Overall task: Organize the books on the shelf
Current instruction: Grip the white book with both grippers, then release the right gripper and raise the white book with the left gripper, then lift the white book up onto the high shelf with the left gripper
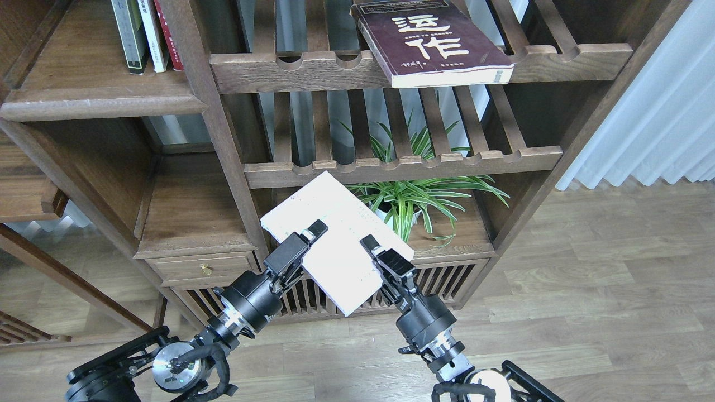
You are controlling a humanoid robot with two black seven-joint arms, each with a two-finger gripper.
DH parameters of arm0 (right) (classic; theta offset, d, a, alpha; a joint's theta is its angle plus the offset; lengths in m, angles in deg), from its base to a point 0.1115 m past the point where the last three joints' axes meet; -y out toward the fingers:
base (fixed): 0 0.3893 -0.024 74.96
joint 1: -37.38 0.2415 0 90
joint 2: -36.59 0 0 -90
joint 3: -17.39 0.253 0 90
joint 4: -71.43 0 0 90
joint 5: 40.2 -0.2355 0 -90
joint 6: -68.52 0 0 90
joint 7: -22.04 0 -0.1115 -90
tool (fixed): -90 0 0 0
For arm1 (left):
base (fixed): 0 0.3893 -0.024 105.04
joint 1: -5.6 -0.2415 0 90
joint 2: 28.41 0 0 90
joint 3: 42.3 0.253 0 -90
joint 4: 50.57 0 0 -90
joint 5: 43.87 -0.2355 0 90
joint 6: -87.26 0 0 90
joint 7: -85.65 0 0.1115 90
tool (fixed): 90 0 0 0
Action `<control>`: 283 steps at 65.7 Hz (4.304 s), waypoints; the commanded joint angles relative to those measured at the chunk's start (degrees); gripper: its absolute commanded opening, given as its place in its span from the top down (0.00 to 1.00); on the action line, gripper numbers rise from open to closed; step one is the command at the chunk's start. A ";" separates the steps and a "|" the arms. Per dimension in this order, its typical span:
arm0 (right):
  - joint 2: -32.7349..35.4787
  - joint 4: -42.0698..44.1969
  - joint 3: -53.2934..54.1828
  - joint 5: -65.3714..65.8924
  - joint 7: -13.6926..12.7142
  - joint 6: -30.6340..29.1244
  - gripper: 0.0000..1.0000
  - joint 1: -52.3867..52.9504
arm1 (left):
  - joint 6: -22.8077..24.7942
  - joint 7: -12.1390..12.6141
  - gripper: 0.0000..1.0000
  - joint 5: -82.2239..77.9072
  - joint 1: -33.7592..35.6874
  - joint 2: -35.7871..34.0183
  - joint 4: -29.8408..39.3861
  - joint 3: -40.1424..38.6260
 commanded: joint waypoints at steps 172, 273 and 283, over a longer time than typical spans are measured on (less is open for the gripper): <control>0.00 6.69 18.21 -0.11 4.13 14.29 0.02 5.02 | 0.00 10.78 1.00 -28.04 -2.02 2.78 6.82 -14.23; 0.00 6.95 17.77 0.24 4.13 15.70 0.02 7.74 | 0.00 19.75 1.00 -24.18 21.70 10.60 9.02 -38.92; 0.00 7.04 17.68 0.24 4.13 16.40 0.02 8.62 | 0.00 19.92 1.00 -23.38 22.85 10.60 9.02 -41.83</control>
